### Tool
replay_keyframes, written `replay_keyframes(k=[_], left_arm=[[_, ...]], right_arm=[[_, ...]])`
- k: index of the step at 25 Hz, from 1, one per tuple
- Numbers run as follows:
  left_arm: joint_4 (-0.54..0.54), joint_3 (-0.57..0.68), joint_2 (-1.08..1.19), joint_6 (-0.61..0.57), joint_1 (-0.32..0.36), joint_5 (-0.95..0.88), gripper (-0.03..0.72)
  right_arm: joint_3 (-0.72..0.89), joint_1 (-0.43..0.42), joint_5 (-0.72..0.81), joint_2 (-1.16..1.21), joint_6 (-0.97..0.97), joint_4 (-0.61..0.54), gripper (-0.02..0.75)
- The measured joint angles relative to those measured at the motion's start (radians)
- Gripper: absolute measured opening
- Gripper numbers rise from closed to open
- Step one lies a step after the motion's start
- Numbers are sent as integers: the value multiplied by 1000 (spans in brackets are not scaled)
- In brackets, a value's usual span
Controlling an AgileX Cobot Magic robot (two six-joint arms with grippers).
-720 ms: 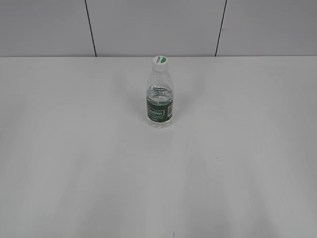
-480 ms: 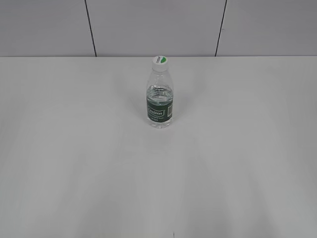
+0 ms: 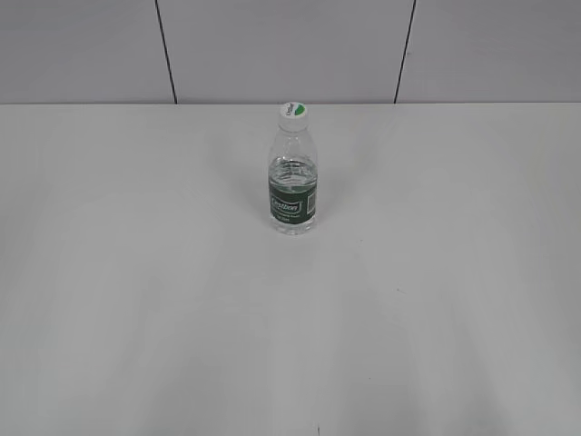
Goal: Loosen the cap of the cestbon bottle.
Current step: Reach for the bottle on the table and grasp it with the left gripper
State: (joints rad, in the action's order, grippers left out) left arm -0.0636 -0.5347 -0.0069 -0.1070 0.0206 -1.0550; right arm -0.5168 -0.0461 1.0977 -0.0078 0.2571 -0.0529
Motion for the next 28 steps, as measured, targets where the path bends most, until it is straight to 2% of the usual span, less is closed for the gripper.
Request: replay_keyframes(k=[6, 16, 28], left_arm=[[-11, -117, 89, 0, 0, 158, 439], [-11, -293, 547, -16, 0, 496, 439], [46, -319, 953, -20, 0, 969, 439]], right_arm=[[0, 0, 0, 0, 0, 0, 564], [0, 0, 0, 0, 0, 0, 564], [0, 0, 0, 0, 0, 0, 564]])
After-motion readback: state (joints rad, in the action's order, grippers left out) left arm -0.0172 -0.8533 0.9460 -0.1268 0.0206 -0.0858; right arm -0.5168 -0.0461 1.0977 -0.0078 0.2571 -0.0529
